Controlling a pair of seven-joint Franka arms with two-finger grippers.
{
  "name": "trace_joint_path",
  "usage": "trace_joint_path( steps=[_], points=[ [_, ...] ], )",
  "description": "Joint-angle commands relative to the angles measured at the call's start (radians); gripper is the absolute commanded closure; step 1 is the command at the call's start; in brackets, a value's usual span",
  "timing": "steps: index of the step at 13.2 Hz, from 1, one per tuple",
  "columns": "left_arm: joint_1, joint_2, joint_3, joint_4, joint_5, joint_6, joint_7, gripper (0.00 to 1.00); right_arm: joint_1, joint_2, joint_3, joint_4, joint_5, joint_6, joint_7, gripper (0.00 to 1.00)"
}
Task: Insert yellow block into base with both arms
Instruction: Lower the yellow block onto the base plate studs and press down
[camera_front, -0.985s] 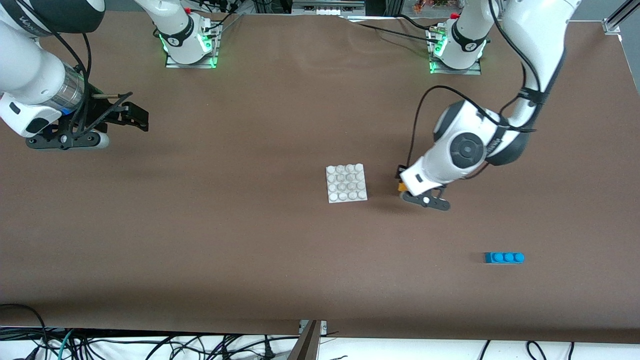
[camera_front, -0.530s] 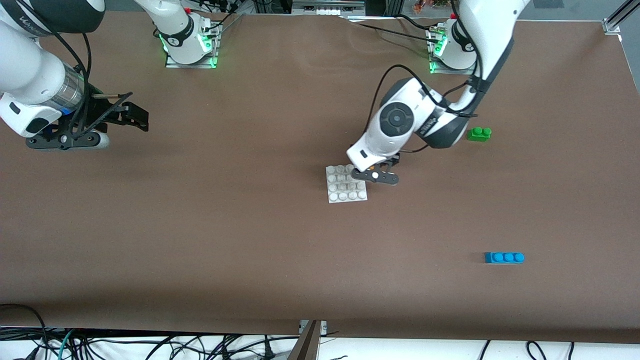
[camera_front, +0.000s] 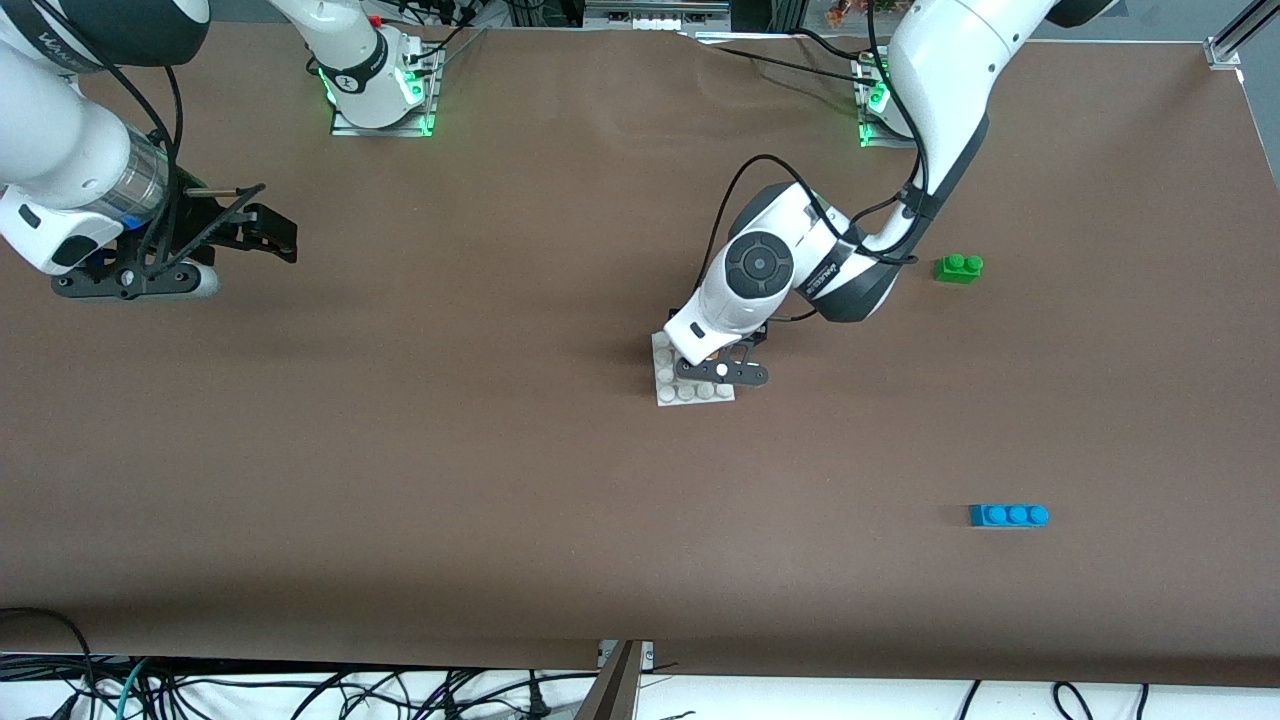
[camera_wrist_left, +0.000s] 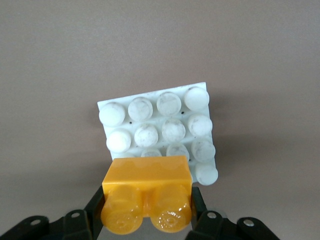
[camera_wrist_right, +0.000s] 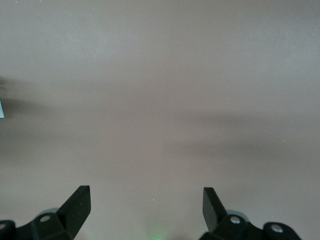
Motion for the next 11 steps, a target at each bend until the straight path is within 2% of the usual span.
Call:
trace_joint_path(
  steps=[1, 11],
  points=[
    [-0.021, 0.046, 0.004, 0.059, 0.019, -0.012, -0.003, 0.47, -0.001, -0.009, 0.0, 0.006, 0.004, -0.014, -0.01, 0.01],
    [-0.076, 0.092, 0.055, 0.066, 0.019, 0.004, -0.035, 0.47, -0.001, -0.012, 0.001, 0.008, 0.012, -0.019, -0.007, 0.01]
  ],
)
